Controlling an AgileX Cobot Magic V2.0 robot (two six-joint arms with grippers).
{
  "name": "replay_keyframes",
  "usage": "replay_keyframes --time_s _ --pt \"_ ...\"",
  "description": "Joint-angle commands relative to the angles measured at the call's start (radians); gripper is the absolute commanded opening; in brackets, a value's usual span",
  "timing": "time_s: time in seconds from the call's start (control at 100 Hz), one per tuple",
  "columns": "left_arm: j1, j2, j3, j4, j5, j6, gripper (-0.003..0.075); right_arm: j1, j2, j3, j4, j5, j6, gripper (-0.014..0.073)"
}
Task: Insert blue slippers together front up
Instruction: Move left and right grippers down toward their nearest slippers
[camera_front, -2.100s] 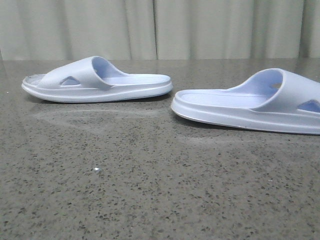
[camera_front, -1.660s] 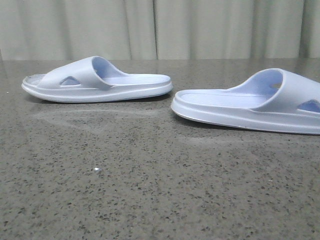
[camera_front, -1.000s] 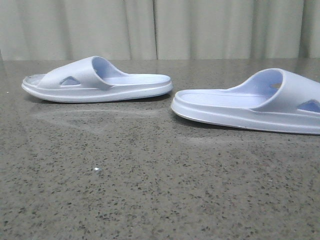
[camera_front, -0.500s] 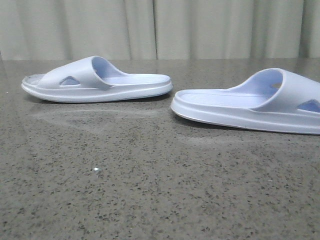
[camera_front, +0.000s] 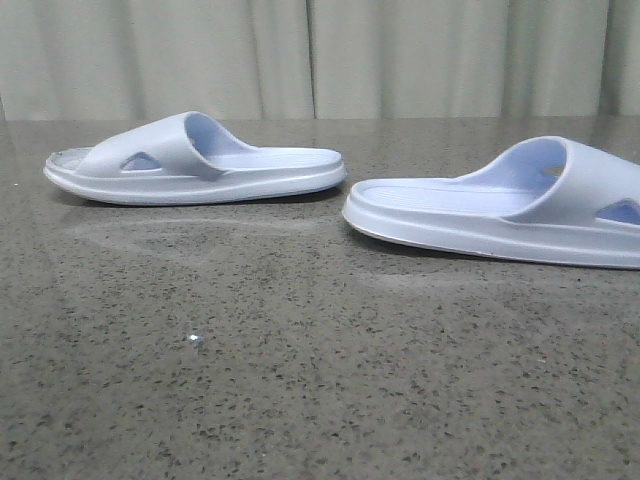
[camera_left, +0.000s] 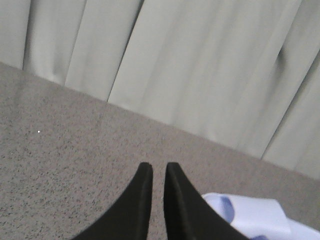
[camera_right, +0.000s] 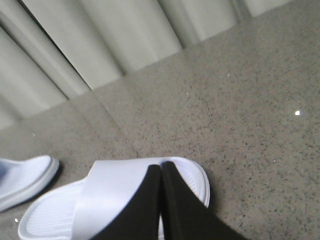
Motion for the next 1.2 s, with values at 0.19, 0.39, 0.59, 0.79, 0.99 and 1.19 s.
replay_keyframes --time_s 0.19,0.39,0.59,0.79,0.99,1.19 --pt "0.000 0.353 -0.265 0.054 0.232 -0.003 0.0016 -0.002 0.399 -0.334 -0.121 0.246 0.002 -0.0078" --pt "0.000 0.437 -0.287 -0.227 0.270 0.270 0.0066 -0.002 0.475 -0.386 -0.112 0.313 -0.035 0.0067" --pt "0.000 0.499 -0.292 -0.459 0.313 0.463 0.0289 -0.008 0.503 -0.386 -0.143 0.305 -0.035 0.0319" --pt "0.000 0.561 -0.292 -0.579 0.381 0.569 0.0342 -0.071 0.553 -0.386 -0.165 0.309 -0.047 0.0322" --pt "0.000 0.597 -0.292 -0.635 0.397 0.620 0.0342 -0.183 0.634 -0.386 0.092 0.345 -0.286 0.0322" --pt "0.000 0.607 -0.292 -0.635 0.397 0.639 0.0342 -0.347 0.737 -0.388 0.474 0.465 -0.595 0.0321"
